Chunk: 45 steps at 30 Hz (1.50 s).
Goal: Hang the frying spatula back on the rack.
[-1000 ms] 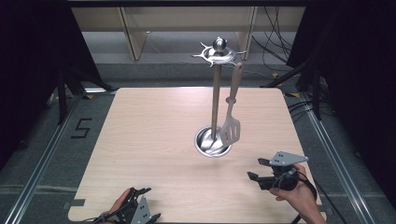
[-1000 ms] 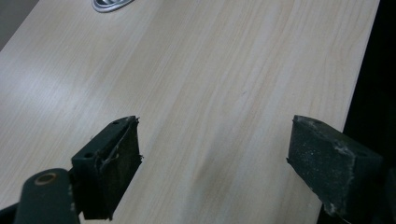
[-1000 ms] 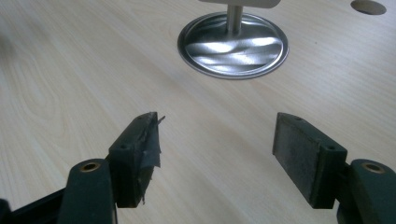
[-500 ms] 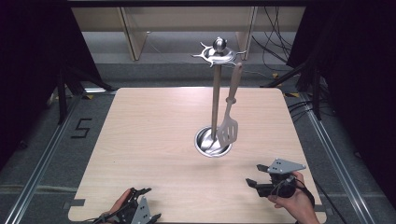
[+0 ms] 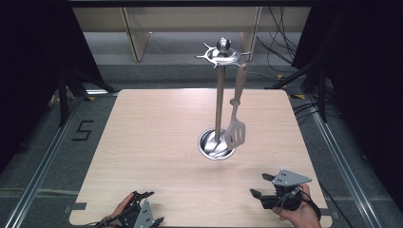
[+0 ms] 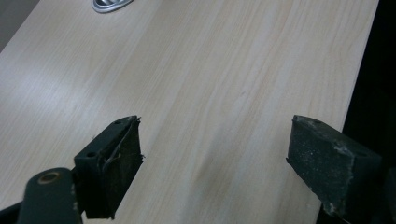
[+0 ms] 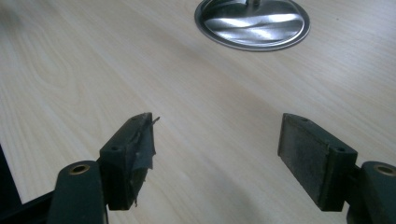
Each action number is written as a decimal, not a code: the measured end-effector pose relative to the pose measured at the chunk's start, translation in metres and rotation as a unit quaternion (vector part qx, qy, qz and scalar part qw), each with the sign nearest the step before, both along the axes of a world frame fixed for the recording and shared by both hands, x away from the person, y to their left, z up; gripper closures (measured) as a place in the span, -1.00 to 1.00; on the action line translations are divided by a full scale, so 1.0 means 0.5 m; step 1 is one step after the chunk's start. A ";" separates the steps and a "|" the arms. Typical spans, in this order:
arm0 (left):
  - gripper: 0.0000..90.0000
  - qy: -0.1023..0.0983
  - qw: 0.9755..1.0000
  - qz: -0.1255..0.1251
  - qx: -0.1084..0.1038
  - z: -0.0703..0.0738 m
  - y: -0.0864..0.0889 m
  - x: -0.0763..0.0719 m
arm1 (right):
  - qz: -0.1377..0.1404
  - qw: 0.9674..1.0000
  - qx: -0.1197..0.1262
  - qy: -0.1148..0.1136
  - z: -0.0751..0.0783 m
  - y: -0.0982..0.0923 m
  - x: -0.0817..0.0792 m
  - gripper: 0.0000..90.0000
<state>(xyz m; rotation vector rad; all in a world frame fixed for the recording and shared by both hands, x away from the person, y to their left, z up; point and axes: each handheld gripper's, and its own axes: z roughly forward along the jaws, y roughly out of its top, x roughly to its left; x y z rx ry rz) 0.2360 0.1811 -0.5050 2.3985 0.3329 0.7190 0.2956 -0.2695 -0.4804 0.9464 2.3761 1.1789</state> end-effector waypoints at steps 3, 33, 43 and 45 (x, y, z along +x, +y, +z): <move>-0.64 -0.003 1.000 0.002 -0.001 0.001 0.001 0.000 | 0.000 1.000 0.003 0.009 -0.005 0.001 -0.009 -0.39; -0.64 0.000 1.000 0.005 -0.004 -0.001 0.000 -0.001 | 0.002 1.000 -0.022 0.010 -0.027 -0.004 -0.054 -0.47; -0.64 0.002 1.000 0.002 -0.005 -0.001 -0.001 -0.002 | 0.012 0.999 -0.029 0.014 -0.033 0.002 -0.059 -0.48; -0.64 0.001 1.000 0.002 -0.005 -0.001 -0.001 -0.001 | 0.014 0.999 -0.030 0.014 -0.034 0.003 -0.058 -0.48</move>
